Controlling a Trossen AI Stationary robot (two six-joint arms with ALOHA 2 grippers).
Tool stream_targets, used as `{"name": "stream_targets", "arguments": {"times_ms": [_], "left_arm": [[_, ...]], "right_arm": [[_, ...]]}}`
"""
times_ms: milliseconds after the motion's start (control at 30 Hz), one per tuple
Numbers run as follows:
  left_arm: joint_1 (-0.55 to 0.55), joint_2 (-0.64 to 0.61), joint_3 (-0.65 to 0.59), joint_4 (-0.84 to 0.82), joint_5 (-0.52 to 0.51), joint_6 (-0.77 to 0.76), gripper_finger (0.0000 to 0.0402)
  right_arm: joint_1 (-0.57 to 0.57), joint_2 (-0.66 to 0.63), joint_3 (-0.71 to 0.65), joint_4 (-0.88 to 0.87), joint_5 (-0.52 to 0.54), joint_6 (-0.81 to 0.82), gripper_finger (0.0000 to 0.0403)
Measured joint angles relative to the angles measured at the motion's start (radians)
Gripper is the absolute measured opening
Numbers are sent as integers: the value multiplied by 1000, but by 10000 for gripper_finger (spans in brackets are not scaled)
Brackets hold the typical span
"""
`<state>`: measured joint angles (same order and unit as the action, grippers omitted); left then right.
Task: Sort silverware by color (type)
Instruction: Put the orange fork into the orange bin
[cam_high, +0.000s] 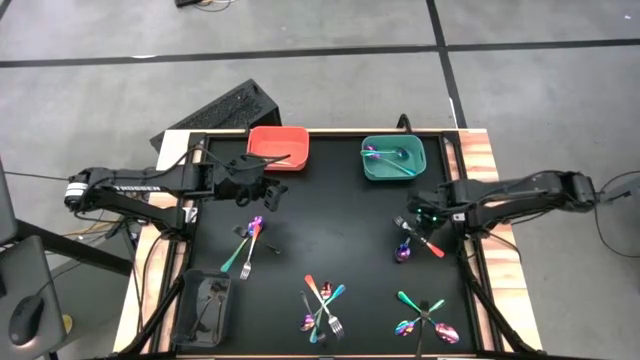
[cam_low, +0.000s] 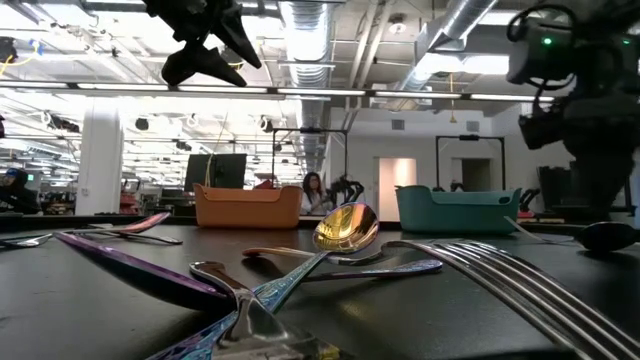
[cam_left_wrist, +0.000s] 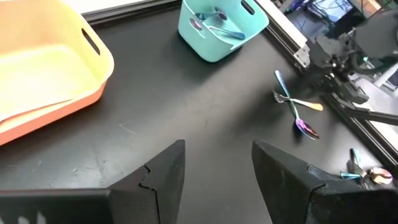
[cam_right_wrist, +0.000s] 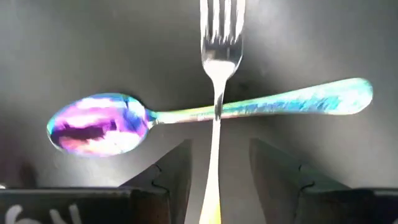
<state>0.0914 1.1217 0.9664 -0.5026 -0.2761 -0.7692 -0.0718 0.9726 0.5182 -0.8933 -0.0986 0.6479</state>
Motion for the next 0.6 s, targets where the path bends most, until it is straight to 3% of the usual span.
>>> {"name": "stream_targets", "arguments": {"times_ms": [267, 433, 600], "left_arm": [[0, 0, 0, 0, -18, -8, 173], [0, 0, 0, 0, -19, -12, 173], [0, 0, 0, 0, -19, -23, 173]], "right_arm": [[60, 56, -62, 88, 1, 1, 171], [60, 140, -62, 110, 57, 14, 165], [56, 200, -58, 122, 77, 11, 106]]}}
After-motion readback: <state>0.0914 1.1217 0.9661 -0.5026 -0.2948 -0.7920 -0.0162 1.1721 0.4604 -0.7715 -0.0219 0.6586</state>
